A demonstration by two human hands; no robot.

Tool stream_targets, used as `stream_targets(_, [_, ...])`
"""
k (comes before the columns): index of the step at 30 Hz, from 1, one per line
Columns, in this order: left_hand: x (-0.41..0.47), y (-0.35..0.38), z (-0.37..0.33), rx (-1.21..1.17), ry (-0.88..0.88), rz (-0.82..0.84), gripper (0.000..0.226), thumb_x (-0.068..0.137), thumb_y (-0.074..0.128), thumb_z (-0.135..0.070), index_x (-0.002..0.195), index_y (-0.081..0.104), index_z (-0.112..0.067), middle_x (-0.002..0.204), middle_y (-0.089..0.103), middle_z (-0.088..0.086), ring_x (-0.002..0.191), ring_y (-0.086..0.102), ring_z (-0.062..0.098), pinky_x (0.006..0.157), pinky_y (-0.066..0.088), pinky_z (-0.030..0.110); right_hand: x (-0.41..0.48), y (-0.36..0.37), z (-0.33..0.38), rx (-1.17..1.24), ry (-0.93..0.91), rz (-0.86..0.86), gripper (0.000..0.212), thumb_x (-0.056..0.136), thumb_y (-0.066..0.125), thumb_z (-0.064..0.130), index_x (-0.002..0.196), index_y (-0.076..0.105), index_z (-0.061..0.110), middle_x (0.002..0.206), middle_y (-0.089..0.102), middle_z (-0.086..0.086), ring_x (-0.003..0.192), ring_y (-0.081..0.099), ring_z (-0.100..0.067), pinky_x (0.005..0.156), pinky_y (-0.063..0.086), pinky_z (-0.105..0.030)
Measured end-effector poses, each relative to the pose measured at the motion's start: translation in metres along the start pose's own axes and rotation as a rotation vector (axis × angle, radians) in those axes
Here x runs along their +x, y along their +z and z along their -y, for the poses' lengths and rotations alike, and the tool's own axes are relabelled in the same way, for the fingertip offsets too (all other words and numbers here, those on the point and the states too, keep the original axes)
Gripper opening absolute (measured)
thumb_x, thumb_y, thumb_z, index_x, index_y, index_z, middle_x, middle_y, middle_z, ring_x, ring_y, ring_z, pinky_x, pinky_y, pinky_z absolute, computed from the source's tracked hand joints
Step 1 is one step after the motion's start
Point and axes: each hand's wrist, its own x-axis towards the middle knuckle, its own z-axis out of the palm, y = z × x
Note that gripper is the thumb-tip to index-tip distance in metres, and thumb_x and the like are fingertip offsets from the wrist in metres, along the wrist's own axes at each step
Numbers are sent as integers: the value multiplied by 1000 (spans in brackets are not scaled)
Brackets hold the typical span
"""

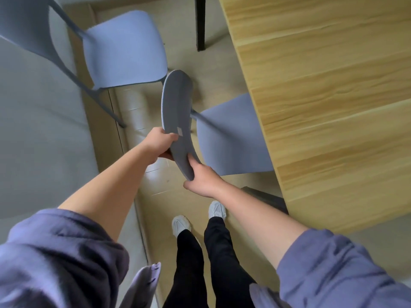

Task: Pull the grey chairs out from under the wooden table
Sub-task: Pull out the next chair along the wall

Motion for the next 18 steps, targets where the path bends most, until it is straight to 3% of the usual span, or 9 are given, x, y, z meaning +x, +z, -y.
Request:
stream_targets(2, [3,0,1,5,-5,-1,15,93,47,-3,105,55,-2,80,65,11,63,65,25,40,56,25,2,-6,-11,154,29,108,93,83,62,44,154,2,38,149,39,6,119,49,-21,93,42,-29])
stream_targets(5, [6,-2,0,37,-8,-1,15,93,49,-6,106,55,-5,92,66,14,64,66,24,44,58,25,15,-15,-28,422,96,163,81,81,48,70,152,21,42,155,29,20,141,32,-7,118,21,-33])
stream_targets(9, [9,-2,2,70,30,-50,15,91,50,-5,104,56,-2,93,65,16,62,66,28,45,58,27,36,-11,-36,424,174,140,57,99,30,56,151,32,31,155,36,10,142,34,-14,118,23,-38])
stream_targets(15, [8,-10,8,52,55,-61,14,90,49,-2,101,56,2,93,65,19,61,66,29,45,59,30,53,3,-27,390,211,90,56,99,26,55,149,34,31,150,44,4,136,42,-21,116,27,-42])
stream_targets(18, [5,-23,14,51,47,-73,20,88,49,-1,105,59,5,95,67,21,70,68,36,50,60,34,56,11,-20,393,198,131,58,97,27,58,150,33,33,151,42,6,136,41,-20,116,27,-43])
